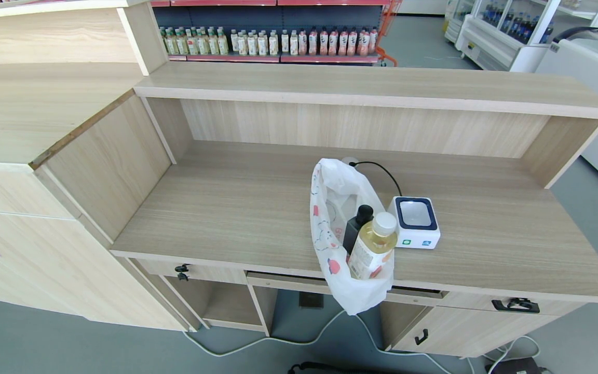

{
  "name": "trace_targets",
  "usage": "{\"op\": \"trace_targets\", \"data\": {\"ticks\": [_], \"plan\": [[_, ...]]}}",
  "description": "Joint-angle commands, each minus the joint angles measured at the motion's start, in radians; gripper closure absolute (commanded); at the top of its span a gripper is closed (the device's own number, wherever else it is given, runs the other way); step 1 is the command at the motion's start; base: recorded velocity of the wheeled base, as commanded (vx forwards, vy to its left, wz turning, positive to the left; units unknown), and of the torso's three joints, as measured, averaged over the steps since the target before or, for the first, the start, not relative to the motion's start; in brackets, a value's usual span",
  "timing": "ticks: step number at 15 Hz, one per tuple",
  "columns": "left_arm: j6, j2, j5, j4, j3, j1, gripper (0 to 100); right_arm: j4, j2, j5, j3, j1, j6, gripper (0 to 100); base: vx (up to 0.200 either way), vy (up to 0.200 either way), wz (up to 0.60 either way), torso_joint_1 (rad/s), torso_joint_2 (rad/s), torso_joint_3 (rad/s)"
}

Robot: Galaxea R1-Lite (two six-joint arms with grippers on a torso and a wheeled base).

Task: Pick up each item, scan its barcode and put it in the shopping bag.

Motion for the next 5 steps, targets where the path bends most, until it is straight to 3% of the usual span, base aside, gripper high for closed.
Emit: {"op": "trace_targets", "data": {"ticks": [1, 5], "plan": [[0.0, 0.0, 0.0, 0.0, 0.0, 0.0, 0, 0.0, 0.001, 0.0, 0.0, 0.0, 0.0, 0, 0.0, 0.0, 0.0, 0.0, 0.0, 0.0], [0.0, 0.0, 0.0, 0.0, 0.0, 0.0, 0, -0.001, 0.001, -0.015, 0.0, 0.0, 0.015, 0, 0.0, 0.0, 0.0, 0.0, 0.0, 0.0]]}}
